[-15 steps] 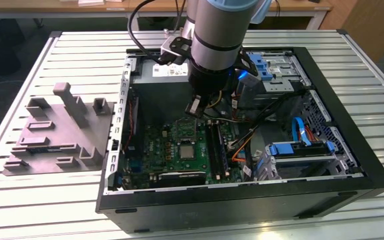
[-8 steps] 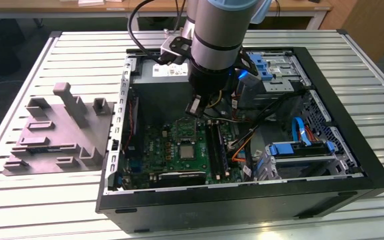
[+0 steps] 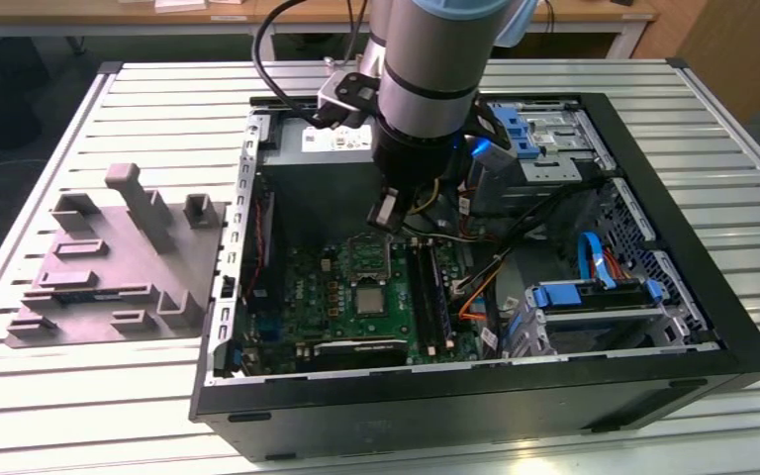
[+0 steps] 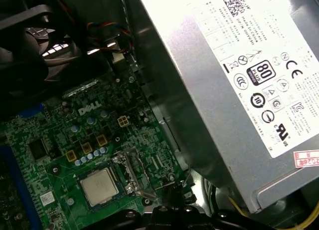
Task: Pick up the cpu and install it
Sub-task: 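Close the cpu cover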
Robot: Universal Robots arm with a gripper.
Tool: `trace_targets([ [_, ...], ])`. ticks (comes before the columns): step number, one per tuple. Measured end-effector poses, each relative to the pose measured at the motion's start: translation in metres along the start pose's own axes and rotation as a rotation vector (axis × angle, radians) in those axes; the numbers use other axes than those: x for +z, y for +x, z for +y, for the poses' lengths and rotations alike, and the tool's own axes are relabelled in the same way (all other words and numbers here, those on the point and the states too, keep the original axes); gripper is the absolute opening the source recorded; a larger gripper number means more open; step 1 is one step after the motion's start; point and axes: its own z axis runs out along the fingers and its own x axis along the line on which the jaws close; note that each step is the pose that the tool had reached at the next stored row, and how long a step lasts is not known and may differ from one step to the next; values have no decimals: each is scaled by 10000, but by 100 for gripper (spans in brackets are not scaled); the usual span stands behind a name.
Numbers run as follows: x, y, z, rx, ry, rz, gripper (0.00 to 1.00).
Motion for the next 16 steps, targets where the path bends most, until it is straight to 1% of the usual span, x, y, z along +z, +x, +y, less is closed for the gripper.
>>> trace_targets([
  [3, 1, 5, 3, -93, 63, 141, 11],
  [5, 0, 9, 4, -163, 85, 199, 11],
  [6, -1, 11, 4, -187, 89, 213, 11],
  [16, -3, 56, -16, -237, 90, 221, 11],
])
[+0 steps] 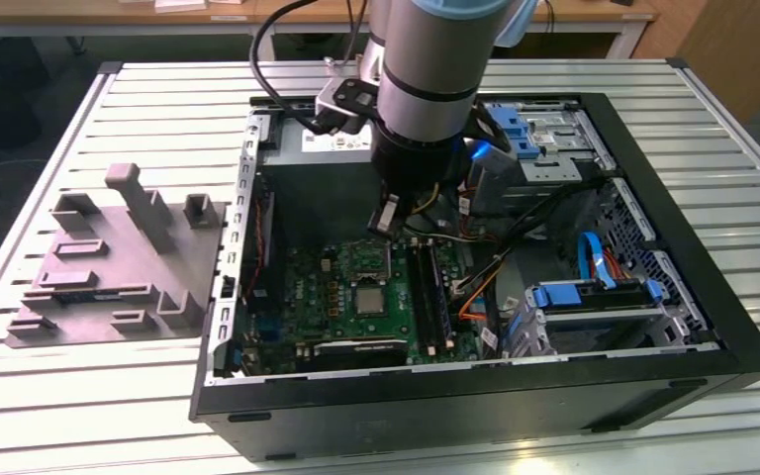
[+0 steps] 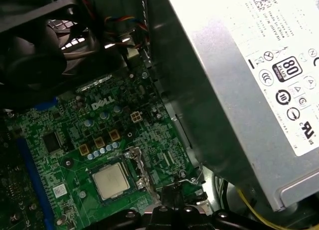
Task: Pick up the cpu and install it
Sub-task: 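Close the cpu cover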
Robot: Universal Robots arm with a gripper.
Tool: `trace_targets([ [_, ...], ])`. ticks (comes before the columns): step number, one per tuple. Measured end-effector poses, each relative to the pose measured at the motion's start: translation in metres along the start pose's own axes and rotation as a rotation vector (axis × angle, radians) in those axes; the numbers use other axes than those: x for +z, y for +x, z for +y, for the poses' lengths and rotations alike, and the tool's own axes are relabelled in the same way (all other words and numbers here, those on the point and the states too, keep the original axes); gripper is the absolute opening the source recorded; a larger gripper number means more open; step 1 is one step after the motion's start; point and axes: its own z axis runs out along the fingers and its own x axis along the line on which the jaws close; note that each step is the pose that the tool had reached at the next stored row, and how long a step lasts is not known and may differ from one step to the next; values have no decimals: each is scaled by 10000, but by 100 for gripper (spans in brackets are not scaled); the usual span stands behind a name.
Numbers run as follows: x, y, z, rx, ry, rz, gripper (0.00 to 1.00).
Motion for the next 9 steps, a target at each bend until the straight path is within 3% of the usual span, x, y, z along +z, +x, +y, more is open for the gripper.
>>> trace_targets([
  [6, -2, 40, -17, -7, 4, 8, 11],
  [9, -3, 61, -26, -5, 36, 73, 11],
])
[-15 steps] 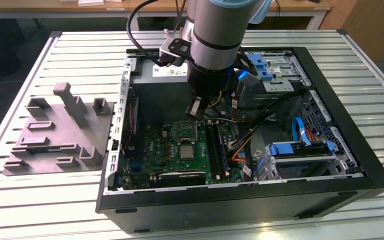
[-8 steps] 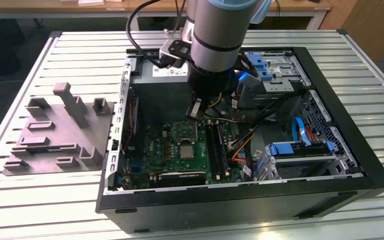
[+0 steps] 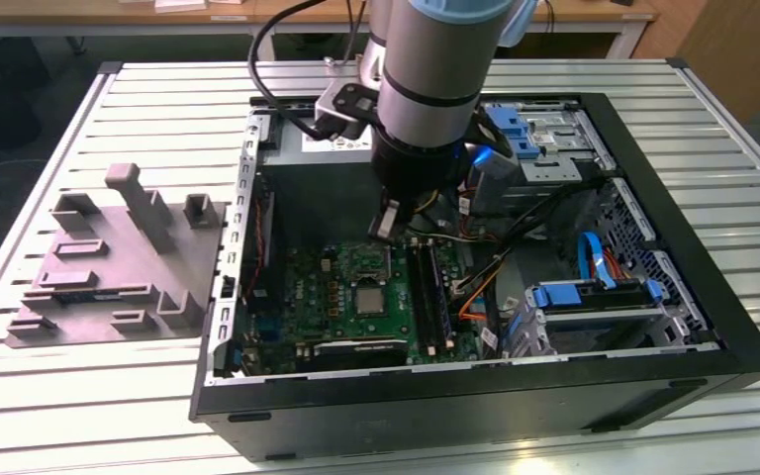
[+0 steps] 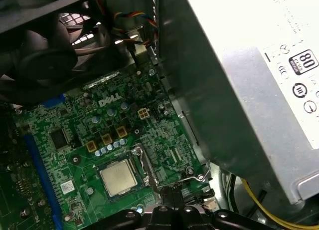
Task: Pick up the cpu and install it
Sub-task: 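Close the cpu cover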
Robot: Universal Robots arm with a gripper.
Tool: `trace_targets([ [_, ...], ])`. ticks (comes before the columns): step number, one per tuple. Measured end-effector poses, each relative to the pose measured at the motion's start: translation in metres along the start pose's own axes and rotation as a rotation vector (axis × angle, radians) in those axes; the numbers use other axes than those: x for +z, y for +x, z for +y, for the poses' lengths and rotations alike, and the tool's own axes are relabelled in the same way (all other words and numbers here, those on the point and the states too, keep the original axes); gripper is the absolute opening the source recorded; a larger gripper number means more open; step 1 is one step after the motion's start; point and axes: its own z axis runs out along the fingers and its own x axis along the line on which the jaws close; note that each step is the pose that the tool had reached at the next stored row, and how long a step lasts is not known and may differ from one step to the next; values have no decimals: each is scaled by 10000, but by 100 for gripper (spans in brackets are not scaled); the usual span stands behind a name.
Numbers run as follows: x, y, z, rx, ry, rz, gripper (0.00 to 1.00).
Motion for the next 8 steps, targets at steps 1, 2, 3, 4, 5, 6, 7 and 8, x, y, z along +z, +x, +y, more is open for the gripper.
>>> trace_targets([
  [1, -1, 6, -2, 2, 12, 27, 11],
  [2, -1, 12, -5, 3, 25, 55, 11],
  [3, -1, 18, -7, 5, 38, 81, 11],
  [4, 0, 22, -9, 9, 56, 116, 11],
  [5, 0, 26, -11, 10, 80, 166, 11],
  [6, -1, 30, -12, 13, 108, 225, 11],
  [7, -1, 34, -13, 18, 136, 285, 11],
  [8, 0, 37, -14, 23, 166, 348, 11],
])
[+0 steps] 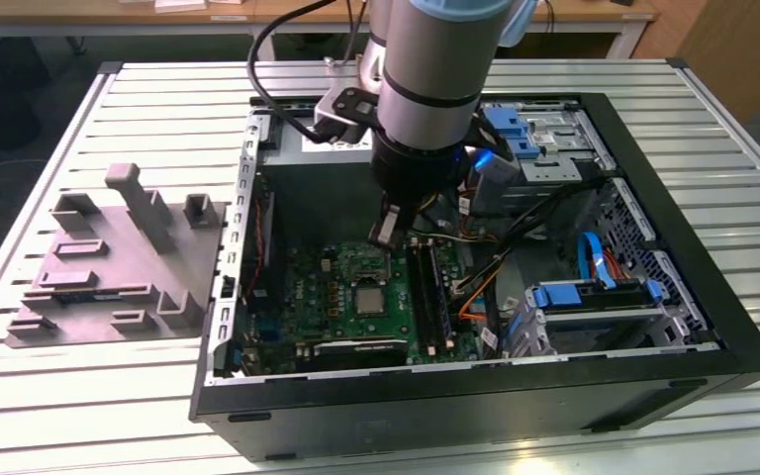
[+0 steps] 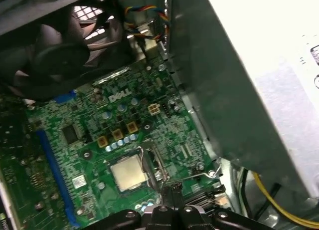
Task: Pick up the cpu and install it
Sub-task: 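Close the cpu cover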
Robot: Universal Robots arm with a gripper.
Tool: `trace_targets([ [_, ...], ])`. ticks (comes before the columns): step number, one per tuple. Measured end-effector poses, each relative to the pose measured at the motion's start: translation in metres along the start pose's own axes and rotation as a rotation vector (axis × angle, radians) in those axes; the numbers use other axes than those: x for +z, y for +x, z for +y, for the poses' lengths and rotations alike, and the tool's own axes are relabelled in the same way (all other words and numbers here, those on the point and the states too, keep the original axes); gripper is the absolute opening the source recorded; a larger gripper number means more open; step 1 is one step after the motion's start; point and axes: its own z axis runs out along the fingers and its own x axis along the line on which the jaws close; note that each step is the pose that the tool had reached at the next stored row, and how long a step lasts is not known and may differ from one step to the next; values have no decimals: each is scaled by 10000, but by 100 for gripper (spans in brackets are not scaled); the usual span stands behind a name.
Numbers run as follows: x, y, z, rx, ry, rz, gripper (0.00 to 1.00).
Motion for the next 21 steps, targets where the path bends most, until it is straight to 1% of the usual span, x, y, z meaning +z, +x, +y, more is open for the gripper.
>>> trace_targets([
  [1, 1, 3, -1, 4, 29, 61, 11],
  [2, 0, 5, -1, 11, 65, 138, 11],
  [5, 3, 10, -1, 35, 203, 423, 11],
  [8, 4, 13, 1, 61, 353, 733, 11],
  [9, 5, 16, 1, 69, 395, 822, 11],
  [10, 5, 22, -1, 70, 419, 873, 11],
  [11, 5, 30, -2, 68, 424, 888, 11],
  [21, 7, 40, -1, 64, 427, 889, 11],
])
